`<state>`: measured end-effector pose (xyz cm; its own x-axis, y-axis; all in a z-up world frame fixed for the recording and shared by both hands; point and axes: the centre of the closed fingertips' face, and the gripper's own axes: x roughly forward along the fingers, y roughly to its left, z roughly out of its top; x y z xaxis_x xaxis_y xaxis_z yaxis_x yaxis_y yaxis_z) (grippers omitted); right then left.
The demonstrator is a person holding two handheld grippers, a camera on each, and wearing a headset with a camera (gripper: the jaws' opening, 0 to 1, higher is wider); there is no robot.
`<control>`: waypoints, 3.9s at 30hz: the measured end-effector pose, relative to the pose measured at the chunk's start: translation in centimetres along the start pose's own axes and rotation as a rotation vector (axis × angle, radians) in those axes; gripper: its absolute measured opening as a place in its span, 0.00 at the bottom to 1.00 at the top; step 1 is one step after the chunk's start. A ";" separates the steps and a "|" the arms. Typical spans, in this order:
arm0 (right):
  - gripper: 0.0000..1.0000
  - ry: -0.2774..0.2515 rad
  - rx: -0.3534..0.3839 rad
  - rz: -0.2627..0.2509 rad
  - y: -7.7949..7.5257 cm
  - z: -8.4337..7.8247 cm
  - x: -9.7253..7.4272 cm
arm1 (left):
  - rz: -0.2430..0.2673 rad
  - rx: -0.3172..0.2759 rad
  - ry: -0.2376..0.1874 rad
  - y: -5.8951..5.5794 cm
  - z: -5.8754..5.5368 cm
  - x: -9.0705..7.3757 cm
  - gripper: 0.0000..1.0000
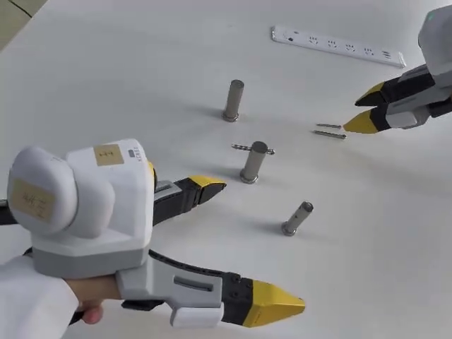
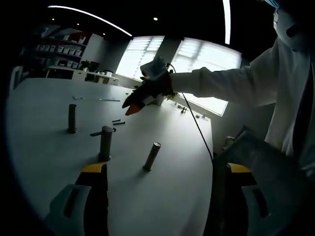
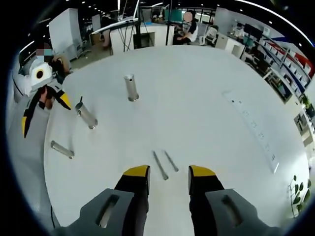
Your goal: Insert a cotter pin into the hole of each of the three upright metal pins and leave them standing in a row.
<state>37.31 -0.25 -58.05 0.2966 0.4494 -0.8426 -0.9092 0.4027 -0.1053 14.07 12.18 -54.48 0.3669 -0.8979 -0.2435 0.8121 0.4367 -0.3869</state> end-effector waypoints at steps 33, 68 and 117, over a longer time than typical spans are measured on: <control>0.00 0.104 -0.065 0.086 0.1 -1.2 3.4 | 0.070 0.023 -0.022 1.7 0.4 -0.6 0.86; 0.00 -0.067 -0.203 -0.044 3.1 2.5 -0.3 | 0.161 -0.073 -0.153 3.5 3.7 -2.7 0.78; 0.00 -0.355 -0.356 -0.126 17.4 6.0 -8.4 | -0.020 -0.234 -0.033 2.1 8.6 3.7 0.25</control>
<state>20.74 7.83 -49.65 0.4346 0.6826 -0.5875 -0.8849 0.2025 -0.4193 21.03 9.25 -48.49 0.3692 -0.9063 -0.2057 0.6934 0.4160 -0.5884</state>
